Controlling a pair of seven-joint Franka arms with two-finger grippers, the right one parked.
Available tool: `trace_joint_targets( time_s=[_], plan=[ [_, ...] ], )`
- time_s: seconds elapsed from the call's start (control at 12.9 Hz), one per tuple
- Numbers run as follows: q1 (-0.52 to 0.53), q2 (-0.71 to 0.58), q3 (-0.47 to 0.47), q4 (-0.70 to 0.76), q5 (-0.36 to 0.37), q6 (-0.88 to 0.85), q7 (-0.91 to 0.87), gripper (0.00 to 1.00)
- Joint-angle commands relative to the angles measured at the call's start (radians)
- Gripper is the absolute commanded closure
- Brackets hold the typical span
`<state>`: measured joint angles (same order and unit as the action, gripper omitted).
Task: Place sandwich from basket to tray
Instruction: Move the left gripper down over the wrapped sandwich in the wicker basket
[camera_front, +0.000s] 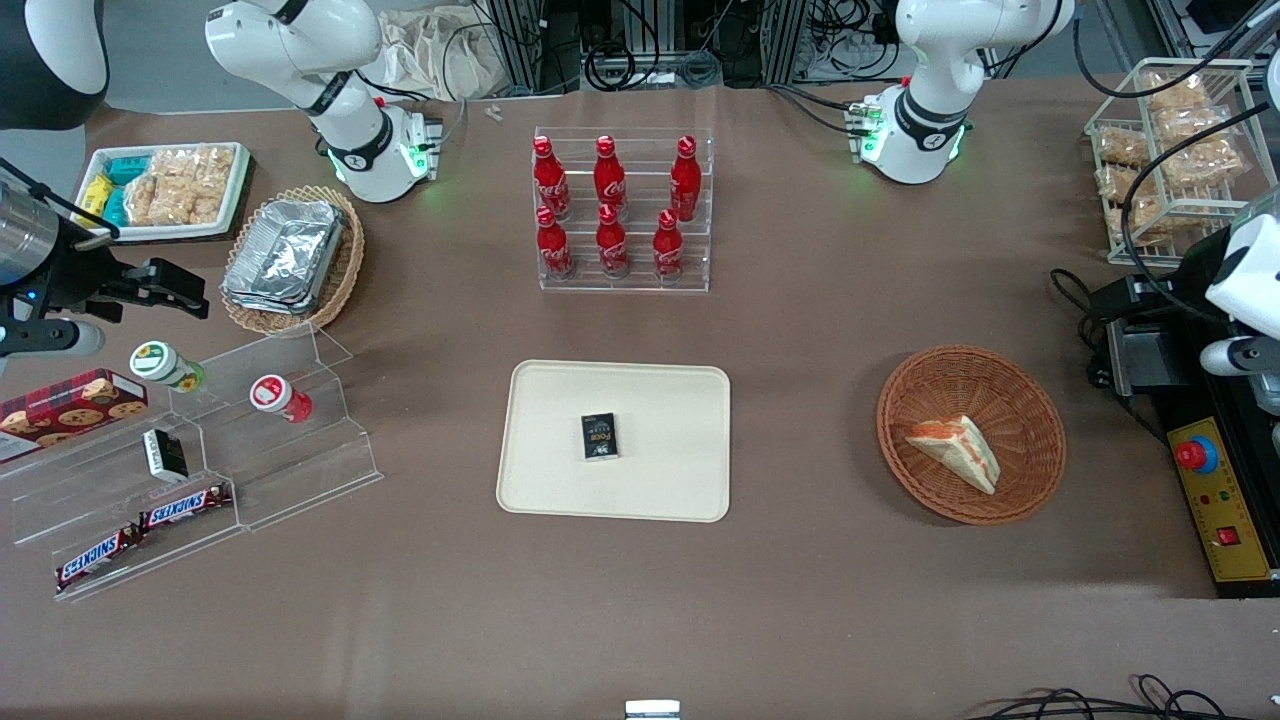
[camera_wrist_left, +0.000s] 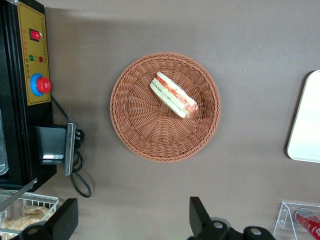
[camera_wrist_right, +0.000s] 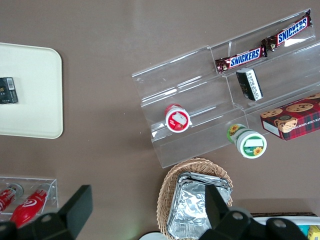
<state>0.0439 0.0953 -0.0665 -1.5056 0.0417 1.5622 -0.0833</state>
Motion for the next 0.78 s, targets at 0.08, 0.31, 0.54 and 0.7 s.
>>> trace_joint_targets(
  time_s=[0.08, 0.31, 0.54, 0.7],
  plan=[
    [0.001, 0.018, -0.006, 0.038, -0.006, -0.022, 0.014, 0.00],
    [-0.012, 0.069, -0.009, 0.036, 0.006, -0.005, 0.008, 0.00],
    [-0.015, 0.106, -0.015, -0.001, -0.009, 0.030, -0.028, 0.00],
    [-0.022, 0.148, -0.038, -0.018, -0.011, 0.032, -0.027, 0.01]
  ],
)
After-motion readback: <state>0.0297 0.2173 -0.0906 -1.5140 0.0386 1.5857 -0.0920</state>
